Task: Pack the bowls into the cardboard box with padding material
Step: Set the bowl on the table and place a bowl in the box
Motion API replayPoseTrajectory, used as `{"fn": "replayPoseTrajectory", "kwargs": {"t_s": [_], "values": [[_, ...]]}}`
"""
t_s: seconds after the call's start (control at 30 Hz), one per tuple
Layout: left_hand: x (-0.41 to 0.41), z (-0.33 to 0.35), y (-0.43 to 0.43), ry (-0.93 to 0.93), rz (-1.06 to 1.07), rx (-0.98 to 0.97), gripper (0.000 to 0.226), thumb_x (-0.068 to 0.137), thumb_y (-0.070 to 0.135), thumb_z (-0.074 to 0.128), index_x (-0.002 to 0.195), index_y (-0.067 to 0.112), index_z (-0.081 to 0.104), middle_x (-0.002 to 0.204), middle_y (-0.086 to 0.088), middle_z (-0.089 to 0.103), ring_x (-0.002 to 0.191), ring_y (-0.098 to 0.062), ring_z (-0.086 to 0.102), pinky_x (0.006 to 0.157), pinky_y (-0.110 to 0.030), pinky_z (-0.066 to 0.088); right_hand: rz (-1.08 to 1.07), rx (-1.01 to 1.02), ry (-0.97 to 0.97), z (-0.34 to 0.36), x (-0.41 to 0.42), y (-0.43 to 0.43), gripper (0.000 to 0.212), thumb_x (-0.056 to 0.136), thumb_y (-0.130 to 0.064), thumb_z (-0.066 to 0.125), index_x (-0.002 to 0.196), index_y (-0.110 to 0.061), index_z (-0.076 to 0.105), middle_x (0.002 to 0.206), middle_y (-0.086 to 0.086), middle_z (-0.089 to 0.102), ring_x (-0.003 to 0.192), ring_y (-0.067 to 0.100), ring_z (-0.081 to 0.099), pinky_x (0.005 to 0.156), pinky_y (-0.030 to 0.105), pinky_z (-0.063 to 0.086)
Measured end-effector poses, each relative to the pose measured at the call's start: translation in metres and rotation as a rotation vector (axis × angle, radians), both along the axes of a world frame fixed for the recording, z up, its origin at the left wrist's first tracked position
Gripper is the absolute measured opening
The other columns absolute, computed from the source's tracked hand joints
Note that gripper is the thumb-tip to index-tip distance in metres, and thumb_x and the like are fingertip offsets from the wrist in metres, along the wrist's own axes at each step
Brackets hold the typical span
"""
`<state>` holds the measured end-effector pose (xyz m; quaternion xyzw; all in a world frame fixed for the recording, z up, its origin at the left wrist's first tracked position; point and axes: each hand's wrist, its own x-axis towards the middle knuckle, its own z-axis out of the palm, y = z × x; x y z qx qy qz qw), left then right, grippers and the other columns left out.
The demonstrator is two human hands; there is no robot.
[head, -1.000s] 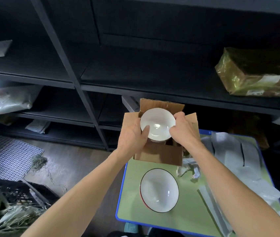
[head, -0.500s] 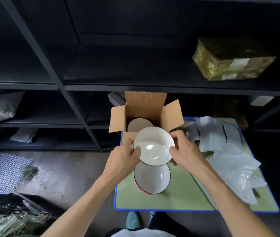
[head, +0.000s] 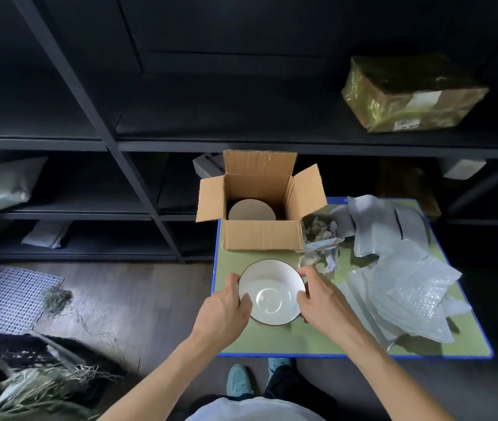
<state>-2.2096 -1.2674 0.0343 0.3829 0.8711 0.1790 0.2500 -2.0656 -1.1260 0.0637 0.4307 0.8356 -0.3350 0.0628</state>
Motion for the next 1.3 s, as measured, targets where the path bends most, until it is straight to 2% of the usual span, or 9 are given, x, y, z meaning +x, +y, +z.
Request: {"fn": "replayPoseTrajectory", "kwargs": {"t_s": [0.07, 0.27, 0.37, 0.57, 0.7, 0.9, 1.1, 1.23, 1.3], "values": [[0.002, -0.005, 0.001, 0.029, -0.02, -0.012, 0.021, 0.099, 0.02, 0.04, 0.118, 0.011, 0.038, 0.063, -0.003, 0.039, 0.058, -0.032, 0.042, 0.052, -0.034, 0.031, -0.004, 0.009, 0.004, -0.003, 0.001, 0.0, 0.034, 0.095, -0.016, 0.045, 0.127, -0.025, 0.041, 0.106, 0.001, 0.058, 0.087, 0.022, 0.064, 0.078, 0.038, 0.052], [0.0, -0.014, 0.001, 0.118, -0.039, -0.003, 0.033, 0.097, 0.032, 0.027, 0.123, 0.014, 0.037, 0.075, -0.01, 0.06, 0.046, -0.025, 0.034, 0.042, -0.031, 0.02, -0.009, 0.04, 0.007, -0.009, 0.002, 0.0, 0.035, 0.099, -0.019, 0.047, 0.133, -0.024, 0.041, 0.112, 0.002, 0.054, 0.091, 0.024, 0.06, 0.076, 0.036, 0.048], [0.0, -0.014, 0.003, 0.034, 0.019, 0.052, 0.028, 0.097, 0.028, 0.042, 0.123, 0.018, 0.034, 0.063, -0.007, 0.056, 0.049, -0.026, 0.043, 0.044, -0.032, 0.029, 0.006, 0.068, 0.008, -0.012, 0.003, 0.0, 0.037, 0.1, -0.021, 0.048, 0.136, -0.024, 0.04, 0.118, 0.002, 0.053, 0.093, 0.025, 0.059, 0.077, 0.037, 0.048], [-0.008, -0.006, 0.009, 0.103, 0.033, 0.081, 0.029, 0.1, 0.043, 0.039, 0.121, 0.025, 0.034, 0.065, 0.0, 0.061, 0.06, -0.026, 0.057, 0.058, -0.036, 0.048, 0.047, 0.213, -0.014, -0.009, 0.001, 0.001, 0.044, 0.102, -0.031, 0.047, 0.144, -0.023, 0.036, 0.131, 0.003, 0.045, 0.096, 0.029, 0.061, 0.072, 0.036, 0.044], [-0.021, 0.013, 0.019, 0.202, -0.003, 0.152, 0.027, 0.1, 0.043, 0.04, 0.118, 0.024, 0.045, 0.071, 0.002, 0.062, 0.066, -0.027, 0.058, 0.063, -0.037, 0.047, 0.118, 0.353, 0.047, 0.0, -0.008, 0.009, 0.029, 0.101, -0.029, 0.049, 0.129, -0.023, 0.052, 0.117, 0.0, 0.049, 0.086, 0.022, 0.061, 0.067, 0.033, 0.045], [-0.052, 0.037, 0.045, 0.383, -0.028, 0.357, 0.021, 0.098, 0.027, 0.055, 0.112, 0.014, 0.063, 0.093, 0.0, 0.061, 0.085, -0.023, 0.055, 0.066, -0.033, 0.046, 0.208, 0.377, 0.186, 0.024, -0.043, 0.036, 0.028, 0.1, -0.023, 0.05, 0.126, -0.02, 0.062, 0.121, -0.003, 0.059, 0.108, 0.019, 0.06, 0.077, 0.029, 0.042], [-0.089, 0.036, 0.075, 0.466, -0.005, 0.124, 0.05, 0.099, 0.042, 0.046, 0.134, 0.006, 0.05, 0.137, -0.01, 0.046, 0.123, -0.029, 0.041, 0.096, -0.04, 0.046, 0.187, 0.404, 0.18, 0.036, -0.081, 0.071, 0.027, 0.101, -0.023, 0.047, 0.12, -0.016, 0.065, 0.115, 0.002, 0.061, 0.107, 0.022, 0.058, 0.079, 0.03, 0.039], [-0.101, 0.028, 0.093, 0.477, 0.004, 0.074, 0.059, 0.098, 0.054, 0.042, 0.129, 0.004, 0.047, 0.126, -0.009, 0.047, 0.112, -0.026, 0.044, 0.091, -0.036, 0.044, 0.191, 0.333, 0.159, 0.032, -0.107, 0.093, 0.025, 0.101, -0.026, 0.048, 0.113, -0.014, 0.066, 0.111, 0.004, 0.061, 0.103, 0.023, 0.058, 0.082, 0.032, 0.04], [-0.101, 0.021, 0.1, 0.46, 0.006, 0.05, 0.063, 0.096, 0.059, 0.043, 0.128, 0.004, 0.046, 0.123, -0.008, 0.046, 0.109, -0.024, 0.044, 0.09, -0.034, 0.043, 0.227, 0.307, 0.078, 0.024, -0.124, 0.101, 0.024, 0.101, -0.031, 0.048, 0.098, -0.013, 0.063, 0.103, 0.006, 0.059, 0.095, 0.025, 0.057, 0.076, 0.034, 0.04]]}}
